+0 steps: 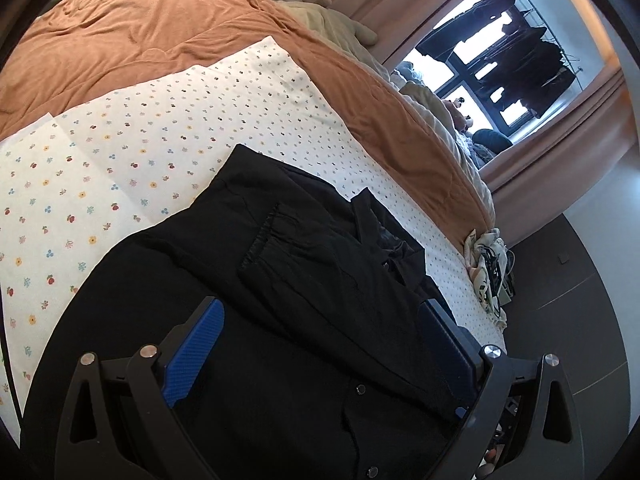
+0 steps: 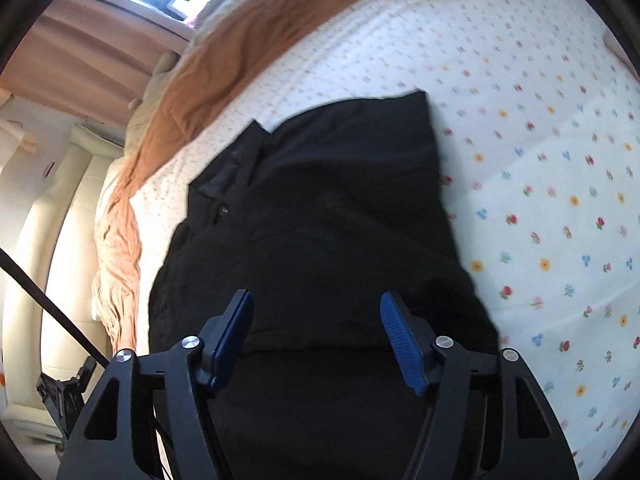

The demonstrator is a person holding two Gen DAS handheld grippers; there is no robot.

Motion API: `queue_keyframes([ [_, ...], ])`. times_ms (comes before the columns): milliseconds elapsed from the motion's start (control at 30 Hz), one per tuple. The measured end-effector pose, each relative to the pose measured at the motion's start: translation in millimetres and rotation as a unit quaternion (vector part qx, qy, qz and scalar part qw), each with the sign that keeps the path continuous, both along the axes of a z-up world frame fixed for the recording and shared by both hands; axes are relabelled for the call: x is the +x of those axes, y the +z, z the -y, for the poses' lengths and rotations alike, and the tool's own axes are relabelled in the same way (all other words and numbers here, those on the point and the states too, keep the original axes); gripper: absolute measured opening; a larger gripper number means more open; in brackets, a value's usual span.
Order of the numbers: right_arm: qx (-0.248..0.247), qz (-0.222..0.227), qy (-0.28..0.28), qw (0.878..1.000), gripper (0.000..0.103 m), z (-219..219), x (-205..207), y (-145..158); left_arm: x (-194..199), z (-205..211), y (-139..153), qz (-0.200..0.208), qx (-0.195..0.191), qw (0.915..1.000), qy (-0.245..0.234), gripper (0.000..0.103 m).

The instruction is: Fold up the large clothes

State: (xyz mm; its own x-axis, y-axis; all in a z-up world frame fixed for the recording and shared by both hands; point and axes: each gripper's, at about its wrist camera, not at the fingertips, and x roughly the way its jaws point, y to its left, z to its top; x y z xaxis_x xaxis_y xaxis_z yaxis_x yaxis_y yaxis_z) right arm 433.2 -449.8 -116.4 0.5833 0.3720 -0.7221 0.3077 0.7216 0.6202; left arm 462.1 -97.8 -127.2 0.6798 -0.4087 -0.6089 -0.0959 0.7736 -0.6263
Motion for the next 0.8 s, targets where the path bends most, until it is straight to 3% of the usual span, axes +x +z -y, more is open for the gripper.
queue_keyframes([
  [67,0.004,-0.017,0.007,1.000,0.048,10,0,-12,1,0,-1,-0.003,0.003,1.0000,0.000,0.099],
  [133,-0.012,-0.028,-0.004,1.000,0.020,25,10,-17,2,1,-2,-0.005,0.004,1.0000,0.001,0.099],
  [200,-0.013,-0.035,-0.019,0.999,0.008,37,17,-21,1,2,-1,-0.005,0.007,1.0000,0.000,0.099],
  [267,-0.021,-0.037,-0.030,0.999,0.002,30,26,-19,0,4,0,-0.004,0.013,0.9999,-0.001,0.099],
  [400,-0.061,-0.045,-0.044,0.996,0.001,23,20,-4,-3,6,1,-0.005,0.015,0.9998,-0.008,0.099],
  [533,-0.068,-0.035,-0.041,0.996,0.007,11,8,14,-14,5,11,0.003,0.013,0.9998,-0.011,0.099],
  [667,-0.094,-0.010,-0.049,0.994,0.011,1,-14,33,-39,8,21,0.018,0.037,0.9990,-0.017,0.099],
  [700,-0.095,-0.002,-0.049,0.994,0.018,-1,-25,36,-46,7,23,0.019,0.039,0.9988,-0.020,0.099],
  [767,-0.094,0.010,-0.050,0.994,0.049,-3,-44,41,-60,2,25,0.023,0.035,0.9989,-0.021,0.099],
  [800,-0.093,0.022,-0.052,0.994,0.074,-4,-57,46,-69,-2,27,0.027,0.032,0.9989,-0.019,0.099],
])
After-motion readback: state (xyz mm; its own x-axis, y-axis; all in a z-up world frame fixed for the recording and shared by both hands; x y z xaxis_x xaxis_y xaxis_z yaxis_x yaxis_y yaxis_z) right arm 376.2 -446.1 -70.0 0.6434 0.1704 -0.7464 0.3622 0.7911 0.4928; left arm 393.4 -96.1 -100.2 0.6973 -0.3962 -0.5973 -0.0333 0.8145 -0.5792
